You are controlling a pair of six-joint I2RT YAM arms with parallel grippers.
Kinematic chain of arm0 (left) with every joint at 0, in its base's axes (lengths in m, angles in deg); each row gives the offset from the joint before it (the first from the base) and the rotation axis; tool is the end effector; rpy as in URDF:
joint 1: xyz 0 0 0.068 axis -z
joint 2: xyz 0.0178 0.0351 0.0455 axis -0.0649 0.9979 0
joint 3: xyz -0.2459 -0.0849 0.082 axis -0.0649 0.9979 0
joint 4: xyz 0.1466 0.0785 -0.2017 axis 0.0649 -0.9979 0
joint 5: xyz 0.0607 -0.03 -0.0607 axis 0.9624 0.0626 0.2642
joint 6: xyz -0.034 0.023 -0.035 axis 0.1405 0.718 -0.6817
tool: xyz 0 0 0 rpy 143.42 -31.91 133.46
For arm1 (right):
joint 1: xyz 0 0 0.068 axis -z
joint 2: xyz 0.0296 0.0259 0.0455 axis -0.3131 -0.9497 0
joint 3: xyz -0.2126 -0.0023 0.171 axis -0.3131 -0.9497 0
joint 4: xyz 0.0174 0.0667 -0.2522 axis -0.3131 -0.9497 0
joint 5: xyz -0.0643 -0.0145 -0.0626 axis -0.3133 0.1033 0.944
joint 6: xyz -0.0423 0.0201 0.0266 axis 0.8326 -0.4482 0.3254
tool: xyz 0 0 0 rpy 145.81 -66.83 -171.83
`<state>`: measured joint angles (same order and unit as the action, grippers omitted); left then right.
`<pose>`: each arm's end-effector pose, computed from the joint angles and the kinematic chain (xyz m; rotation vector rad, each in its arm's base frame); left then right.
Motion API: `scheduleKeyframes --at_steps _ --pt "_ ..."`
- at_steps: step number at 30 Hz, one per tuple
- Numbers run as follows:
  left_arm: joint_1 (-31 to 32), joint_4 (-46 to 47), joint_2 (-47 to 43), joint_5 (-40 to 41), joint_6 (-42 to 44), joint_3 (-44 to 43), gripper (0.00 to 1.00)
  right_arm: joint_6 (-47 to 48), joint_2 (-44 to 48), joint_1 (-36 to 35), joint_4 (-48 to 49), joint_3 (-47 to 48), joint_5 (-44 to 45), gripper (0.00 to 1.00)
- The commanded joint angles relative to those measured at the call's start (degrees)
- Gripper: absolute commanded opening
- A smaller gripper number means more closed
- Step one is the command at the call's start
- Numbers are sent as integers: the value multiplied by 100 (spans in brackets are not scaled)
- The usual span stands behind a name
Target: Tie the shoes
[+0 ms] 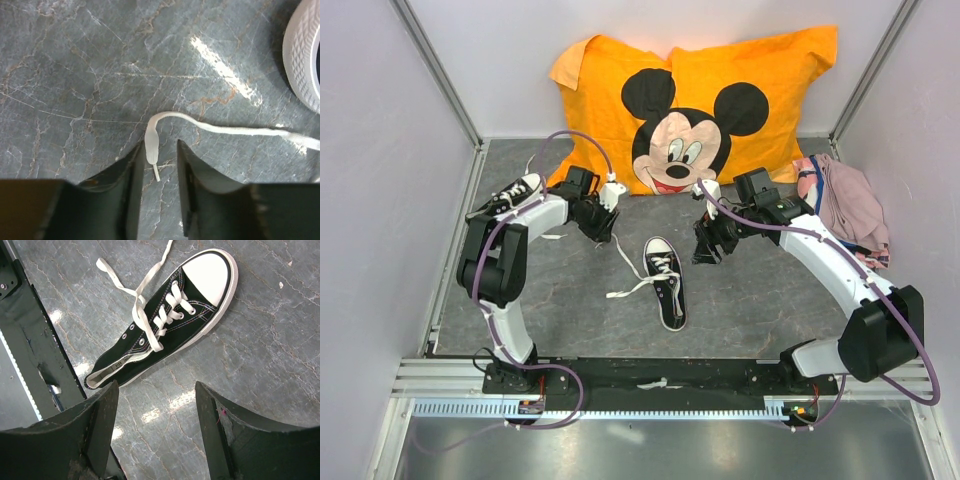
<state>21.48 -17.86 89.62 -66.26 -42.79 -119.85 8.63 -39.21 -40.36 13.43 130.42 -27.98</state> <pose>0.3604 -0.1289 0.1719 1.0540 2.3845 -0.4487 0.2526 0.1260 0.2893 -1.0922 2.2015 0.8501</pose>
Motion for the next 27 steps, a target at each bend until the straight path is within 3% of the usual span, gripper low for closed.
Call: scheduleKeyframes --at_steps 1,7,12,18,27 --pt "-9 -158 -995 -520 654 323 45 75 91 -4 27 -54 -85 70" --pt "8 -561 -2614 -1574 2101 1395 48 -39 100 -4 36 -133 -76 70" --pt "569 -1001 -3810 -1569 3370 2335 47 -180 -14 -4 45 -177 -146 68" --pt "1422 -1019 -3865 -954 4144 2793 43 -294 -111 5 71 -168 -190 64" --pt "2249 -378 -3056 -216 4093 2688 44 -329 -208 93 71 -186 -252 59"
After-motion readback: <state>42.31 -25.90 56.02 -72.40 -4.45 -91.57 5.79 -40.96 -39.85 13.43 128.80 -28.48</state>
